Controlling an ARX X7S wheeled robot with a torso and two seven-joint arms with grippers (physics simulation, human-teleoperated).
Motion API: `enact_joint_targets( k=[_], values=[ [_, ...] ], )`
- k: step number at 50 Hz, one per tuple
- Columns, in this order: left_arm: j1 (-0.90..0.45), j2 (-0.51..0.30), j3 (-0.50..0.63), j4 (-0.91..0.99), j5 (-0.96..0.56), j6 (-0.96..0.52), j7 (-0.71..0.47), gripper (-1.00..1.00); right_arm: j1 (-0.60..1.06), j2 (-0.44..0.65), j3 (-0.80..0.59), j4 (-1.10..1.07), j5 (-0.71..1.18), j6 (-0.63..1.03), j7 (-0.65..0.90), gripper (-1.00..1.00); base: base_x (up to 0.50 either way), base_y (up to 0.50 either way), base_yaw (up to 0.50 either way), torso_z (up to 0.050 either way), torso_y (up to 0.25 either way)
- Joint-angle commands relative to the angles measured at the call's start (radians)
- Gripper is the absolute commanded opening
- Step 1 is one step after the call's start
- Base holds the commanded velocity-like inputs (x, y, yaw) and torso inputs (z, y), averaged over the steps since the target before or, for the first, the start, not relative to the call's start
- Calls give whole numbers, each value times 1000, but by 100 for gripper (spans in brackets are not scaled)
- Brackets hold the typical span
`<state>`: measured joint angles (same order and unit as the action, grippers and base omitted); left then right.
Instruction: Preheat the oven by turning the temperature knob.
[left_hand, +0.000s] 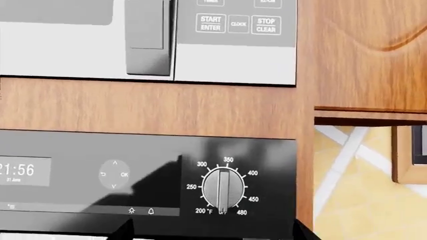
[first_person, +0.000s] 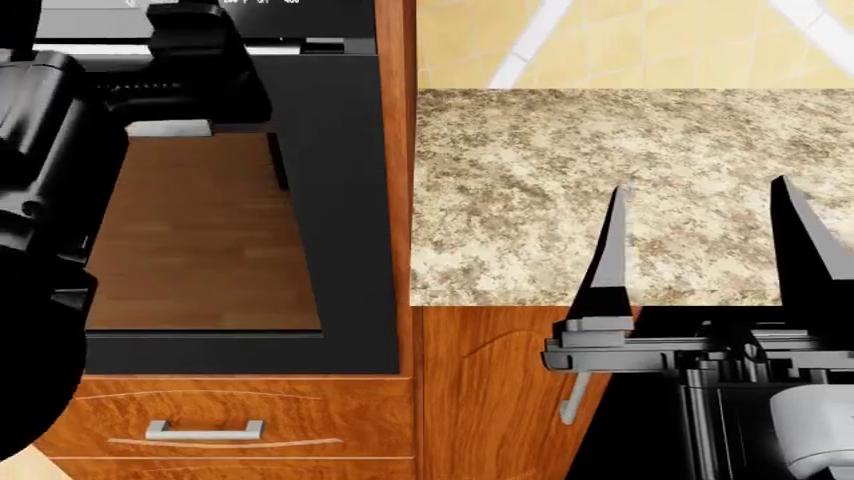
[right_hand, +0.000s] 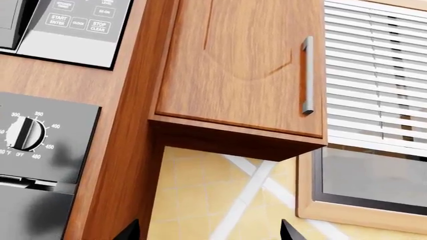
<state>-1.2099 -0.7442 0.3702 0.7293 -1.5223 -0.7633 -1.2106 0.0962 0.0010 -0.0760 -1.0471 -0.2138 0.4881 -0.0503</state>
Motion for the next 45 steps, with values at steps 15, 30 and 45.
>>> enact_joint_targets(
  k=[15, 30, 45],
  values=[
    [-191, 84, 96, -226, -3, -98, 29, 100, -1, 0, -8, 0, -6, 3, -2, 100, 0, 0, 0, 0, 0],
    [-220, 107, 126, -316, 29, -113, 71, 100, -2, 0, -10, 0, -10, 6, -2, 100, 0, 0, 0, 0, 0],
    [-238, 149, 183, -396, 96, -127, 126, 100, -4, 0, -17, 0, -15, 9, -4, 100, 0, 0, 0, 0, 0]
  ],
)
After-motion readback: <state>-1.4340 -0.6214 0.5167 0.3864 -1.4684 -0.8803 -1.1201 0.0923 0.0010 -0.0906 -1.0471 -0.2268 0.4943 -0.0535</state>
